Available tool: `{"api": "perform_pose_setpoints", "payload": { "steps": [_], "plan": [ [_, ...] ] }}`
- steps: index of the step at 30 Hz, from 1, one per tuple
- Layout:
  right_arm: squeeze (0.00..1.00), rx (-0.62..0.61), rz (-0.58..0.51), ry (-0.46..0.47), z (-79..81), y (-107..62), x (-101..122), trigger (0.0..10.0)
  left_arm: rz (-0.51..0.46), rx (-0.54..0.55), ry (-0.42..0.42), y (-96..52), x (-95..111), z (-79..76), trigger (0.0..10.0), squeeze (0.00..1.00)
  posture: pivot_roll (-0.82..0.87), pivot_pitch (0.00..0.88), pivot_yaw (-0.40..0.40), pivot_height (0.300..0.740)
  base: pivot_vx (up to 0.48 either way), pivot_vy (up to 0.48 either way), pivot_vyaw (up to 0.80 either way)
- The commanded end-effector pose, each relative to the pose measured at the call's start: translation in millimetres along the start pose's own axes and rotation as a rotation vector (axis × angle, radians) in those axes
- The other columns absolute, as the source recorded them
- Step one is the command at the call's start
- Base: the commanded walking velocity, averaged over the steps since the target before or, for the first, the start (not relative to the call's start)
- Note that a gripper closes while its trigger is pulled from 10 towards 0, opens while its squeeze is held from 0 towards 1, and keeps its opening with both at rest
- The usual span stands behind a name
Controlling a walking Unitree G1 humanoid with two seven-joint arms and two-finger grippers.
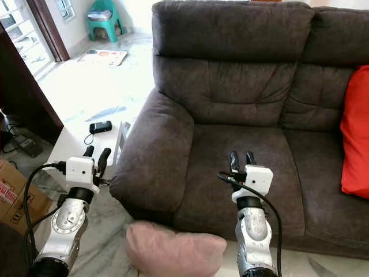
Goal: Move the pillow to the sofa from floor
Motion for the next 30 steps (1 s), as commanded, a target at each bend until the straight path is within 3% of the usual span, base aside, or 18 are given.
{"api": "perform_pose_setpoints", "payload": {
  "steps": [1,30],
  "plan": [
    [0.0,0.011,0.006,-0.009,-0.2,-2.2,0.9,10.0,0.009,0.016,-0.013,-2.7,-0.5,2.4,10.0,0.0,0.03,0.0,0.002,0.74,0.0,0.0,0.0],
    [0.0,0.033,0.016,-0.022,3.1,4.0,11.2,10.0,0.014,0.009,-0.043,-0.1,4.3,3.6,10.0,0.0,0.02,0.0,0.011,0.74,0.0,0.0,0.0]
  ]
}}
Point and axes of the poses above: a point about 5 cm out from each wrist's last joint towards the gripper, its own y axis pointing out of the wrist towards the gripper, its own x axis along the axis of the wrist's last joint, z = x × y, the point moved 4 cm from there along y, pointing out of the wrist towards the gripper, and after that the axes turned 3 degrees about y, right-handed, at the moved point
